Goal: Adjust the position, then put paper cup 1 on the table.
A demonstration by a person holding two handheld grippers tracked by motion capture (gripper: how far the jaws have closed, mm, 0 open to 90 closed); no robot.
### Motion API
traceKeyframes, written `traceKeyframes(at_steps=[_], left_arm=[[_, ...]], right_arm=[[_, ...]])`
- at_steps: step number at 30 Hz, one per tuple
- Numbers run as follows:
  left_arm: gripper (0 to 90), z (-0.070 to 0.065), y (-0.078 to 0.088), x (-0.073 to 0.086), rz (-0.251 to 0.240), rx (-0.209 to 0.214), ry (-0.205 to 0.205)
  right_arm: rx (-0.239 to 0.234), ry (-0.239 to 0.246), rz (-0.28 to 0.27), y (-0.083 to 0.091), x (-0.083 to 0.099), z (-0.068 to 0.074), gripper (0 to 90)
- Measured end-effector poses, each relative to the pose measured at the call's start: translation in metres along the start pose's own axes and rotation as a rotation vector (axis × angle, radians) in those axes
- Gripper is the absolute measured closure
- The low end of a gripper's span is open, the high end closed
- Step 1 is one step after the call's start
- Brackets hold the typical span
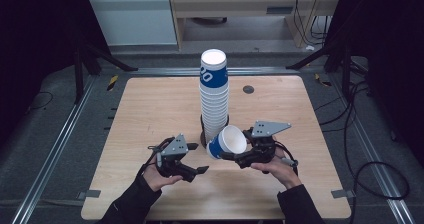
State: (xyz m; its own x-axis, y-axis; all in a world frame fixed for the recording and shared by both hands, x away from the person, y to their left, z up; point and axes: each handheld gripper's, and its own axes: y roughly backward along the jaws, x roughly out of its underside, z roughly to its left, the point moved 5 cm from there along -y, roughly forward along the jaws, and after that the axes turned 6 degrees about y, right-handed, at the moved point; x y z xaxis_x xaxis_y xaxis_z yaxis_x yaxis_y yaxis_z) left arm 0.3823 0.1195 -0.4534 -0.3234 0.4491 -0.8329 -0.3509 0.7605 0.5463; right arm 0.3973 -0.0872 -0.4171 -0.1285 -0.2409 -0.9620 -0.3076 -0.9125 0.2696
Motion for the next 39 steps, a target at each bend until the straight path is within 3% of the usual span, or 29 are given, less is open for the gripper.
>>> traceKeyframes(at_steps=[8,19,35,39], left_arm=[[15.9,0.019,0.01,0.01,-0.009,-0.068,0.092],[16.2,0.044,0.018,0.019,-0.022,-0.126,0.186],[15.6,0.062,0.026,0.027,-0.02,-0.168,0.245],[15.9,0.065,0.026,0.029,-0.01,-0.176,0.252]], right_arm=[[0.107,-0.012,0.002,0.02,0.0,-0.015,20.6],[0.327,-0.034,0.056,0.041,0.006,-0.04,20.5],[0.6,-0.112,0.129,0.082,0.012,-0.087,20.5],[0.67,-0.139,0.18,0.09,0.019,-0.103,20.5]])
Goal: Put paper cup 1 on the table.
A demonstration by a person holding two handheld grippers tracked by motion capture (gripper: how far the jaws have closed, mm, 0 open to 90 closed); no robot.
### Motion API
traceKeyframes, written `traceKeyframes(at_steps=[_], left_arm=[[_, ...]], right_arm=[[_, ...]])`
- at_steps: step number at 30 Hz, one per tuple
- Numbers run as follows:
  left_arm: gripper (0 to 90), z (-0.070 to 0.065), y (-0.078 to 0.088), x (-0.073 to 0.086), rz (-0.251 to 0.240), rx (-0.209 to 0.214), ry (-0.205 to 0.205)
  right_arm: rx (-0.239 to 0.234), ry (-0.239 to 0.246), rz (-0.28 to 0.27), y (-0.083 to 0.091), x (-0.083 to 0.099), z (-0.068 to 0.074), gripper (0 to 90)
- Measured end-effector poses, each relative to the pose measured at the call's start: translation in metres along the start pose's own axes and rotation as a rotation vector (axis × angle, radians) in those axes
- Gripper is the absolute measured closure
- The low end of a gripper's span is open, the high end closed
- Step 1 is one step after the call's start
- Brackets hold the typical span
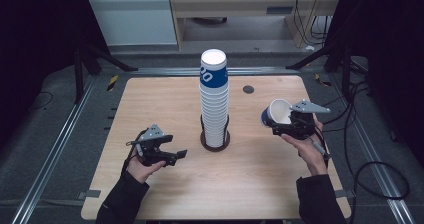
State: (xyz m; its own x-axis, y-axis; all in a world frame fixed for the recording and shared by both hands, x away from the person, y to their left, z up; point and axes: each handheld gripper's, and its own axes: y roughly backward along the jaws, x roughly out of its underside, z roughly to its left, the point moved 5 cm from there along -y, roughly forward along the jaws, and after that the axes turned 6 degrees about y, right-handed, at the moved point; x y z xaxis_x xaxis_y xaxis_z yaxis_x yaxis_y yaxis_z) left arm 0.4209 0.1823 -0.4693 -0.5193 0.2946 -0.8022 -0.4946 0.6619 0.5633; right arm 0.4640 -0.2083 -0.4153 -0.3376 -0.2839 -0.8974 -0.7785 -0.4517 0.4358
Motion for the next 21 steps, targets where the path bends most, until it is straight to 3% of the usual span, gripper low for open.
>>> traceKeyframes(at_steps=[7,13,21], left_arm=[[16.1,0.001,0.004,0.0,-0.003,-0.041,0.008],[16.3,0.009,0.004,0.011,0.018,-0.066,0.02],[16.2,0.016,0.003,0.015,0.031,-0.077,0.017]], right_arm=[[0.076,-0.003,0.073,-0.008,0.012,-0.018,20.4],[0.124,-0.026,0.133,-0.014,0.022,-0.035,20.3],[0.148,-0.044,0.215,-0.02,0.04,-0.049,20.2]])
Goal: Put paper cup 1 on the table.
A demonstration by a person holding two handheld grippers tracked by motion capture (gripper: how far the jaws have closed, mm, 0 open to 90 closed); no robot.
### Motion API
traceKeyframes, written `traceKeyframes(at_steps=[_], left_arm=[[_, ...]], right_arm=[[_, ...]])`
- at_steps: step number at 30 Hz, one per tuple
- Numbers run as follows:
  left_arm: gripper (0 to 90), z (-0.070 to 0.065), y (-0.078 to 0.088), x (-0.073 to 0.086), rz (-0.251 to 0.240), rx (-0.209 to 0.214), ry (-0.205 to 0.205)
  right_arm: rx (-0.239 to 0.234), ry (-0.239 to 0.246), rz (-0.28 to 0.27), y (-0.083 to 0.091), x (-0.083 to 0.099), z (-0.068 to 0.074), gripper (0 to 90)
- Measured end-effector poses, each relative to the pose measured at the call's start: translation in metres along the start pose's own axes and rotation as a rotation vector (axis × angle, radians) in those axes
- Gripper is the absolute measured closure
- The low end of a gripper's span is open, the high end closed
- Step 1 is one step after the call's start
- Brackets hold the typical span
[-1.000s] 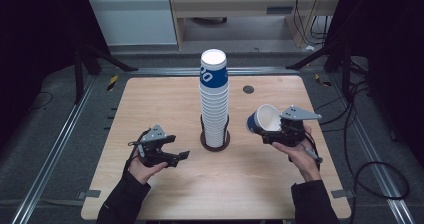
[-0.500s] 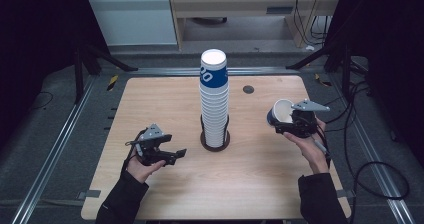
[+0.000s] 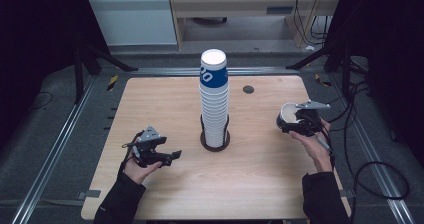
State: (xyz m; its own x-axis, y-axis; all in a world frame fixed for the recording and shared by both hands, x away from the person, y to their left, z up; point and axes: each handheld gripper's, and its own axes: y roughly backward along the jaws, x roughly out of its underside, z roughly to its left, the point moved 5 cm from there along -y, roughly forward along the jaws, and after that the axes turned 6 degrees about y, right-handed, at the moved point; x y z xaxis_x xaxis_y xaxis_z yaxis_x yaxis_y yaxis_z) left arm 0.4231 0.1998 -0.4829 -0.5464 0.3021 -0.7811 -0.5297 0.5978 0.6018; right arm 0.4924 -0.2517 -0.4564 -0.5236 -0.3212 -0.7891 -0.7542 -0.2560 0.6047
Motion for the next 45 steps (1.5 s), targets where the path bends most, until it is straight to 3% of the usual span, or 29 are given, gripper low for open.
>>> traceKeyframes(at_steps=[6,11,21,26,33,38,45], left_arm=[[16.2,0.001,0.002,-0.001,-0.004,-0.006,-0.002],[16.3,0.003,0.002,-0.001,-0.005,-0.011,-0.003],[16.4,0.002,0.003,-0.002,-0.005,-0.014,-0.012],[16.4,0.002,0.004,-0.002,-0.005,-0.015,-0.012],[16.4,0.003,0.004,-0.002,-0.001,-0.013,-0.013],[16.4,0.002,0.004,-0.002,-0.002,-0.012,-0.014],[16.3,0.004,0.006,-0.002,-0.009,-0.013,-0.013]], right_arm=[[0.01,0.0,0.062,-0.011,0.006,-0.003,20.1],[-0.009,0.016,0.109,-0.02,0.011,0.002,19.9],[-0.064,0.062,0.131,-0.037,0.012,0.017,19.7],[-0.071,0.061,0.145,-0.041,0.014,0.019,19.2],[-0.077,0.059,0.134,-0.044,0.014,0.02,18.1],[-0.077,0.077,0.132,-0.047,0.015,0.02,12.0],[-0.063,0.066,0.096,-0.035,0.009,0.019,9.9]])
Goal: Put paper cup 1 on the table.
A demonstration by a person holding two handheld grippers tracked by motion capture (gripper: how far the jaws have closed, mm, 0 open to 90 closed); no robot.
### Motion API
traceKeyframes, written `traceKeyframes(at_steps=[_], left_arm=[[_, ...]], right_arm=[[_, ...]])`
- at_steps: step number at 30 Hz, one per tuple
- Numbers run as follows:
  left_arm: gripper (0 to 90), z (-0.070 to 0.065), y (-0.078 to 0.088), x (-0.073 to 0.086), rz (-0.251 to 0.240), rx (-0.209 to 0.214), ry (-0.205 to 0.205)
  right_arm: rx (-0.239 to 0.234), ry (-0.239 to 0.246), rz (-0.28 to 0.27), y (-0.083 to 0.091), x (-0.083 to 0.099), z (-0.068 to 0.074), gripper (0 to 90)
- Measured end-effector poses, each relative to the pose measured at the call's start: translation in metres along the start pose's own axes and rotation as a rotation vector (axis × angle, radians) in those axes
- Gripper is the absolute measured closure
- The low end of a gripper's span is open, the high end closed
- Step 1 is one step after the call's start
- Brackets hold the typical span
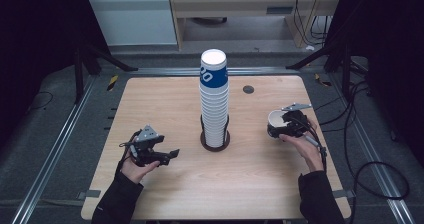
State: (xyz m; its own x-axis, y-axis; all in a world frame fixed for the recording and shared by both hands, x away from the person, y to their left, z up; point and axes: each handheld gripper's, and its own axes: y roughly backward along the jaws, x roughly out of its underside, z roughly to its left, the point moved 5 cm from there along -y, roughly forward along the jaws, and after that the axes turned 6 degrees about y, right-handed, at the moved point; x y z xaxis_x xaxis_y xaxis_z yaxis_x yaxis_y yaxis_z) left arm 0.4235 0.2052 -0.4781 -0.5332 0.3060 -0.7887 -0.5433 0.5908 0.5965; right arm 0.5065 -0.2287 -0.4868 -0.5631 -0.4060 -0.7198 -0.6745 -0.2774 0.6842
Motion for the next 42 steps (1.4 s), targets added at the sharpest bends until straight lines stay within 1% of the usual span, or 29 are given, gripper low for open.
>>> traceKeyframes(at_steps=[4,8,11,13,17,18,19,21,24,28,30,34,35,36,37,38,39,40,41,42], left_arm=[[16.3,0.0,0.001,0.0,-0.004,-0.002,0.0],[16.3,0.0,0.002,-0.001,-0.006,-0.001,-0.001],[16.3,0.0,0.002,-0.001,-0.006,-0.001,-0.002],[16.3,0.0,0.002,-0.001,-0.006,0.0,-0.001],[16.3,-0.001,0.001,0.0,-0.003,-0.001,-0.003],[16.3,-0.001,0.001,0.0,-0.002,0.0,-0.003],[16.3,-0.001,0.001,0.0,-0.001,0.0,-0.004],[16.3,-0.001,0.0,0.0,0.001,0.0,-0.004],[16.3,-0.001,0.0,0.0,0.002,0.001,-0.005],[16.4,0.001,0.001,-0.001,-0.006,0.002,0.0],[16.4,0.002,0.002,-0.001,-0.01,0.002,0.002],[16.4,0.002,0.003,-0.001,-0.009,0.005,0.001],[16.4,0.001,0.002,-0.001,-0.008,0.005,0.0],[16.3,0.001,0.002,-0.001,-0.004,0.006,-0.004],[16.3,0.001,0.002,-0.001,-0.004,0.006,-0.004],[16.2,0.0,0.001,0.0,-0.001,0.009,-0.009],[16.3,0.0,0.001,0.0,-0.001,0.009,-0.009],[16.2,0.0,0.0,0.0,0.001,0.009,-0.009],[16.2,0.0,0.0,0.0,0.002,0.01,-0.008],[16.3,0.0,0.0,0.0,0.002,0.01,-0.008]], right_arm=[[0.01,-0.003,-0.04,0.01,-0.004,0.0,8.6],[0.01,-0.001,-0.097,0.02,-0.009,0.0,8.5],[0.001,-0.012,-0.158,0.029,-0.016,0.0,8.9],[-0.008,-0.01,-0.176,0.035,-0.02,0.001,8.8],[-0.029,-0.019,-0.242,0.049,-0.03,0.005,9.5],[-0.037,-0.026,-0.267,0.054,-0.034,0.007,9.9],[-0.045,-0.026,-0.277,0.056,-0.036,0.009,9.9],[-0.055,-0.024,-0.317,0.063,-0.042,0.012,10.0],[-0.073,-0.015,-0.363,0.073,-0.051,0.02,9.9],[-0.096,0.006,-0.409,0.083,-0.062,0.032,10.0],[-0.087,0.015,-0.444,0.091,-0.069,0.039,11.2],[-0.109,0.019,-0.49,0.104,-0.079,0.047,11.6],[-0.124,0.015,-0.514,0.109,-0.085,0.051,11.6],[-0.135,0.019,-0.521,0.112,-0.088,0.054,11.6],[-0.135,0.019,-0.521,0.112,-0.088,0.054,11.6],[-0.143,0.036,-0.535,0.116,-0.094,0.058,11.6],[-0.143,0.036,-0.535,0.116,-0.094,0.058,11.6],[-0.157,0.031,-0.555,0.121,-0.101,0.062,11.6],[-0.168,0.031,-0.562,0.122,-0.104,0.063,11.6],[-0.168,0.031,-0.562,0.122,-0.104,0.063,11.6]])
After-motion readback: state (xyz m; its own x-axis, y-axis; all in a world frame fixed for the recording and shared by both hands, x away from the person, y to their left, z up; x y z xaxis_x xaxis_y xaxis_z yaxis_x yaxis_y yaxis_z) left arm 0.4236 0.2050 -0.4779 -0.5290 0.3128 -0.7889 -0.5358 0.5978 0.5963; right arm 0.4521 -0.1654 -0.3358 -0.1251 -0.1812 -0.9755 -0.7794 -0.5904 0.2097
